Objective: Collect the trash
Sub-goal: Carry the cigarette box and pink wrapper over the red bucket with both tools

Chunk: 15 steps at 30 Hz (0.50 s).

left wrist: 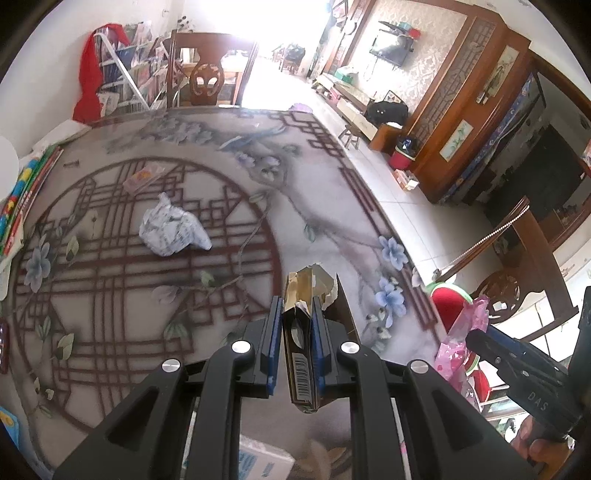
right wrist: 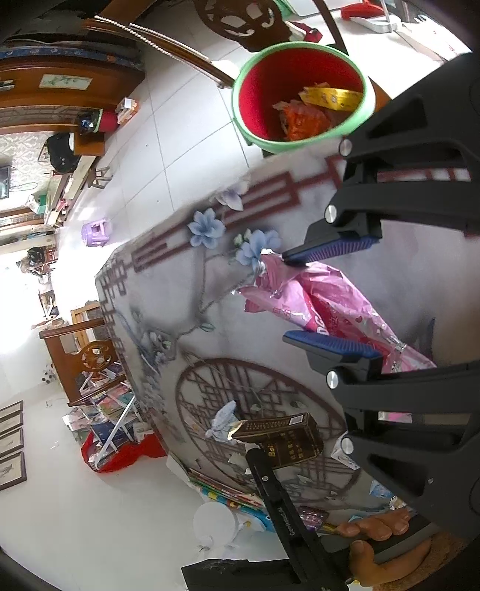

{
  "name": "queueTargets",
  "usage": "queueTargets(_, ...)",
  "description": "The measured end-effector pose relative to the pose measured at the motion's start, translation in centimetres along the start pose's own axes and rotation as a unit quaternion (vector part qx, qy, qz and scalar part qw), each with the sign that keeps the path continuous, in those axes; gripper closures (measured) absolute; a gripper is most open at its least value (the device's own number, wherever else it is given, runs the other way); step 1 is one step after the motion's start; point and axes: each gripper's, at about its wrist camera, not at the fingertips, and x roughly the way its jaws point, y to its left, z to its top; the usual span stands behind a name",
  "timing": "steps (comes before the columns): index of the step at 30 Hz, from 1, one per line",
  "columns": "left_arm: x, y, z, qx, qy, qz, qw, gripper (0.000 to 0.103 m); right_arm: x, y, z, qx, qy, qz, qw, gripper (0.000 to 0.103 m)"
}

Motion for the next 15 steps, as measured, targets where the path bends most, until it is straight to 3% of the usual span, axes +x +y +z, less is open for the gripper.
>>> queueTargets(15,1.3,-9.8,1.4,0.052,-0.009,-0.021,0.9984,0.091,-2.2,-8.2,1.2,0.037,-0.019,-0.014,0.999,0.066)
